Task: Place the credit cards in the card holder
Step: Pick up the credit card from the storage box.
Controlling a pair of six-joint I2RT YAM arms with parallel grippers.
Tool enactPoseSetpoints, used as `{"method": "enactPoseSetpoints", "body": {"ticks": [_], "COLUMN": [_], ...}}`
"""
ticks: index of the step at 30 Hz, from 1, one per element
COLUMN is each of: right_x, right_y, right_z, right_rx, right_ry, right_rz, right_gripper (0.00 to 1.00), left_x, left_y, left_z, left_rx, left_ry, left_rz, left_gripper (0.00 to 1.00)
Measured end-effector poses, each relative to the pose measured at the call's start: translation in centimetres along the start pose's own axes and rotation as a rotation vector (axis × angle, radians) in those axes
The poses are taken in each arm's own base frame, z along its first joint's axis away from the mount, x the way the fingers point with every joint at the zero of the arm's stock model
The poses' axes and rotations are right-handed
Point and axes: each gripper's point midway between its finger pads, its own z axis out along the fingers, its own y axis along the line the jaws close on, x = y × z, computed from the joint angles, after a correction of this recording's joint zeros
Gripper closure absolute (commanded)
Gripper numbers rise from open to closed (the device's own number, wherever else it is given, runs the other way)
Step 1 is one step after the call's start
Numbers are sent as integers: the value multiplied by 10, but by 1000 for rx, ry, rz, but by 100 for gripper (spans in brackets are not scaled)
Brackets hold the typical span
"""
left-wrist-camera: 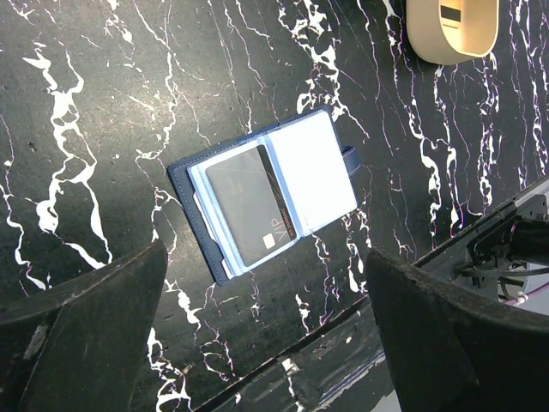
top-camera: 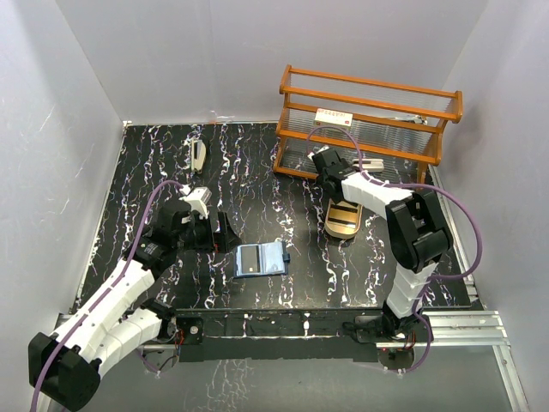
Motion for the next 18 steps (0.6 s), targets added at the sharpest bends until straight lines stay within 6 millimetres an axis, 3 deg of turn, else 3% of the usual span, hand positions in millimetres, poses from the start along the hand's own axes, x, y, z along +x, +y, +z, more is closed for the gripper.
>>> {"method": "enactPoseSetpoints", "body": {"ticks": [5,18], "right_x": [5,6], "right_y": [3,-2], "right_z": [8,8], "right_rx": [10,39], "right_ry": [24,30], "right_rz": [-15,-16], "right_gripper": [53,60], "left_x": [2,3], "left_y": [0,0], "left_z": [1,2], "left_rx": [2,2], "left_ry": [10,17], "left_rz": [-2,-4], "left_gripper": [1,1]}}
